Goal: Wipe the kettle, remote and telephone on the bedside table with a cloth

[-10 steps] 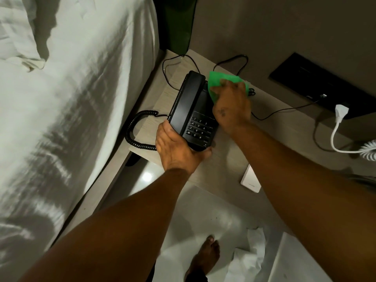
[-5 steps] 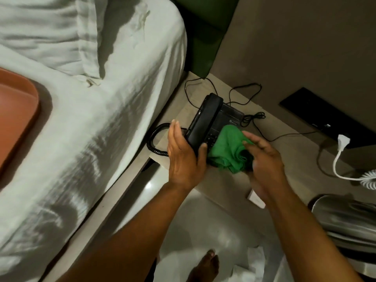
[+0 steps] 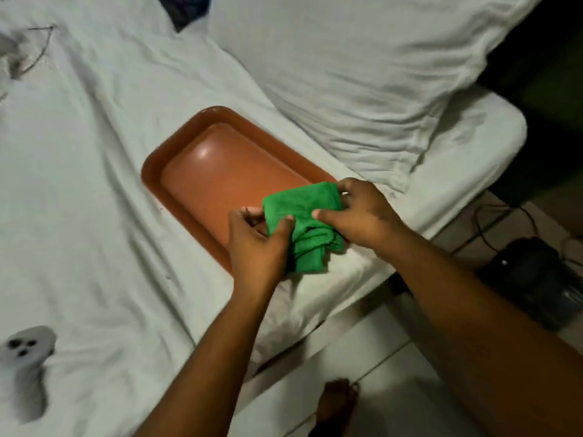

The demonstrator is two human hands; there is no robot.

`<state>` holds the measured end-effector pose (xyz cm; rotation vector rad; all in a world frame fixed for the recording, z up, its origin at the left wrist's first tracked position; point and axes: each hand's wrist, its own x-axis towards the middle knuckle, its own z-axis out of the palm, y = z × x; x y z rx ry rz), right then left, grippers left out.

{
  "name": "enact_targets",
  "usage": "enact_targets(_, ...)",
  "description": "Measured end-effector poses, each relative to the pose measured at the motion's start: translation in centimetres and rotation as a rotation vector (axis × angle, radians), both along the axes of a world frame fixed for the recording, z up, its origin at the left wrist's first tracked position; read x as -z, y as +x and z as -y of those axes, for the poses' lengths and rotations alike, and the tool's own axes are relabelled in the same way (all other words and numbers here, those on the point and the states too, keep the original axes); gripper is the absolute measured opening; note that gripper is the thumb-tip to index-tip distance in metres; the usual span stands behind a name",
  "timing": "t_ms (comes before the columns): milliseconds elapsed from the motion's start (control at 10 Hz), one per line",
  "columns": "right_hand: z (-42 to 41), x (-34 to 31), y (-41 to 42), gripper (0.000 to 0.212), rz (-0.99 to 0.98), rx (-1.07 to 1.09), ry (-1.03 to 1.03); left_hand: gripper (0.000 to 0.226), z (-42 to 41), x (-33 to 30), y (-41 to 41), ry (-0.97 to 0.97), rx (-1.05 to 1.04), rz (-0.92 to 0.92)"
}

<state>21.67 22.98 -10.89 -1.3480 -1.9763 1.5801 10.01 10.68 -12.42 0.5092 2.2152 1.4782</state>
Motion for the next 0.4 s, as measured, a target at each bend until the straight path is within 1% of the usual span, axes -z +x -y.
enact_targets(100,0.9,0.3,-4.3,0.037,0.305,-0.113,0.407,0.033,1.3,0.8,-3.3,-0.218,0.019,-0.179)
enact_targets(200,0.9,0.8,-5.4,0.035,0.371,-0.111,0.452,0.03,1.3,1.4,-4.1,-0.279,0.073,-0.26)
enact_targets(300,1.4,0.7,-5.2,0.033,0.304,-0.084,0.436,0.024,1.1,1.4,-4.0,-0.345,0.13,-0.419)
enact_targets(400,2.1,0.3,-3.7,0.034,0.214,-0.01,0.485,0.028,0.9,0.3,-2.9,-0.396,0.172,-0.582)
